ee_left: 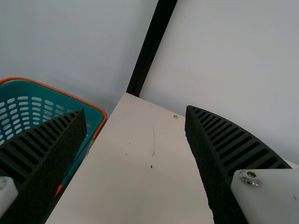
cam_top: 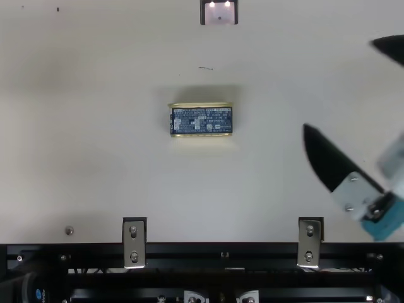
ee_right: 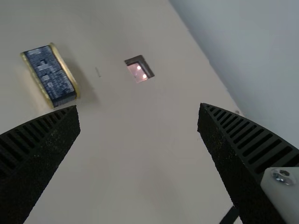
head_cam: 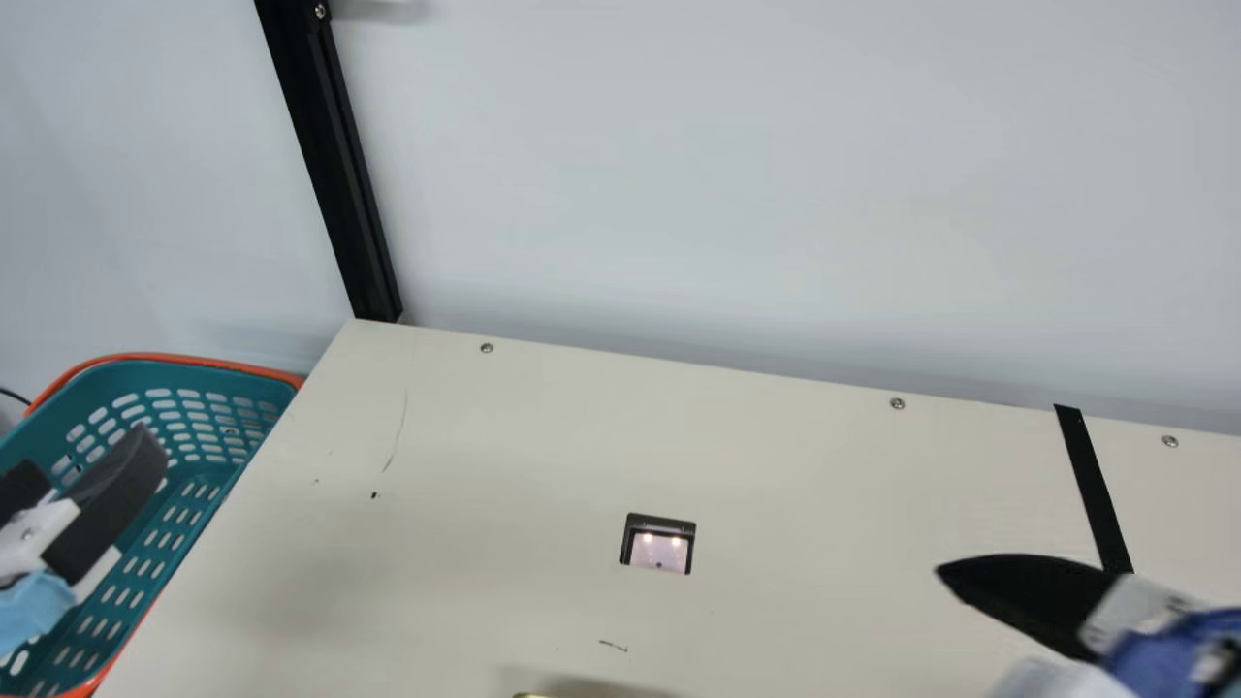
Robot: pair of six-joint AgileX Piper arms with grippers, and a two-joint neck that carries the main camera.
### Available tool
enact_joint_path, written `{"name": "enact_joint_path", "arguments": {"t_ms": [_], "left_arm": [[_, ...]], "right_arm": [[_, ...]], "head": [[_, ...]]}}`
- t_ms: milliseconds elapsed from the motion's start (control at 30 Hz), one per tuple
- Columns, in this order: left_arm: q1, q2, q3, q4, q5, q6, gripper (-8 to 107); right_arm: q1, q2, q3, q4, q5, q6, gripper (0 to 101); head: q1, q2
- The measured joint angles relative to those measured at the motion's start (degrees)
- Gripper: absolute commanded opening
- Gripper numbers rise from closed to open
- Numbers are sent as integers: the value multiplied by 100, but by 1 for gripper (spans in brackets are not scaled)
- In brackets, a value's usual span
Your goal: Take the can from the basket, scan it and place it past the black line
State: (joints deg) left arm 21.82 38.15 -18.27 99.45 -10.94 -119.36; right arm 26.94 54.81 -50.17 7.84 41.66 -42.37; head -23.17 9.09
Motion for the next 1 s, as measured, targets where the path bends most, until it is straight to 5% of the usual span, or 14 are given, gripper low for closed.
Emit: {"name": "enact_joint_path", "arguments": {"t_ms": [367,567,1000], "left_arm": [[0,0,0,0,0,0,90],[0,0,0,0,0,0,90],[0,0,0,0,0,0,90]], "right_arm": [[-515,1048,-356,1208,812,-2378,101],[-583,1443,-307,1508,881,-3268,101],[249,2132,-143,1432,345,-3224,101]], "head": [[0,0],[0,0],[0,0]]}}
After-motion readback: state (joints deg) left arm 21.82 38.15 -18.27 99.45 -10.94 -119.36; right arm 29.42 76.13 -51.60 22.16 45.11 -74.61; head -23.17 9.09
